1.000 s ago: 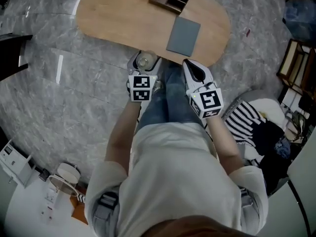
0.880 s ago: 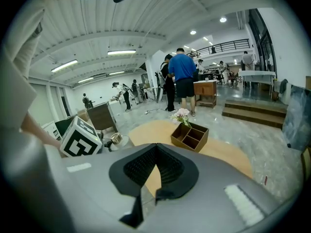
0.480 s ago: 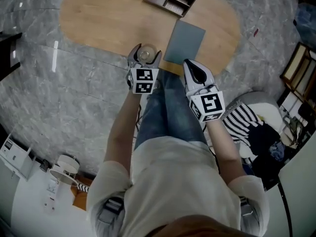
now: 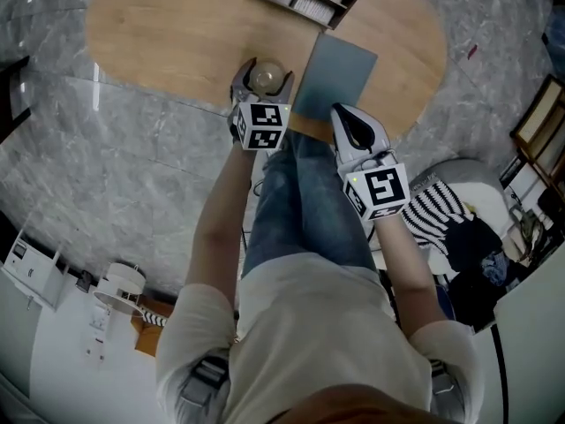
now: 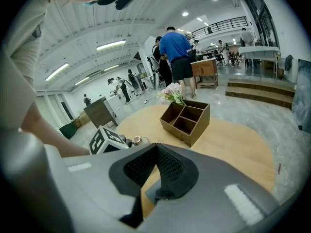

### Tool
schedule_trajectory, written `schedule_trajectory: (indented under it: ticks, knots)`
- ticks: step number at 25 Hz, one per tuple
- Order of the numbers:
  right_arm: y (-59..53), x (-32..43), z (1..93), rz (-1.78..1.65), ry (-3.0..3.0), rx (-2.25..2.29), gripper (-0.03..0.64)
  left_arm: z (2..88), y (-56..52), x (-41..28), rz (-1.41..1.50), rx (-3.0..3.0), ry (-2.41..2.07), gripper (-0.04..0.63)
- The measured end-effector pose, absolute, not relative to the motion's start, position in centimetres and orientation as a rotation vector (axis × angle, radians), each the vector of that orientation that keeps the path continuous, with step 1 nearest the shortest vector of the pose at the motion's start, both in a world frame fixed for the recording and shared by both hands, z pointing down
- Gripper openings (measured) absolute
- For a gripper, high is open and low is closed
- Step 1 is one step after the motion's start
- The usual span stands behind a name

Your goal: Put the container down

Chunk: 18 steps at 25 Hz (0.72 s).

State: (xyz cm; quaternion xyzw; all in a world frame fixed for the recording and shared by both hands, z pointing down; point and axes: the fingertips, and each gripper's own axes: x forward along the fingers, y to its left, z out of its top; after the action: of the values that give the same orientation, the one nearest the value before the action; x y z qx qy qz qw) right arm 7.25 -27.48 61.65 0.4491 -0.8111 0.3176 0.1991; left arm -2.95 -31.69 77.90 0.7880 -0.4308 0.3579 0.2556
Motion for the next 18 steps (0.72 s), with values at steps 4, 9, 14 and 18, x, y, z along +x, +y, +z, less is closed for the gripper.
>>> schedule_trajectory:
  ticks: [4,9,14,18]
  knots:
    - [-28.3,7.7,62.9,0.917,-2.254,1.268,-0.002,79.5,-32.8,-2.8,0.978,2.126,-1.181,0.351]
    - [-29.0,8.2,63.9,0.934,-2.244,1.273,-0.002,80.8,-34.1,-2.6,0.979,2.122,-1.195,0.351]
    - [-29.2,8.8,64.3,0.942,-2.233,1.279,-0.002,81.6,-34.6,-2.0,0.977,2.13,-1.195,0.351]
    - [-29.5,8.9,64.3,0.938,-2.236,1.29,-0.002,81.7,-35.0,-1.7,0.973,2.161,-1.204,0.351]
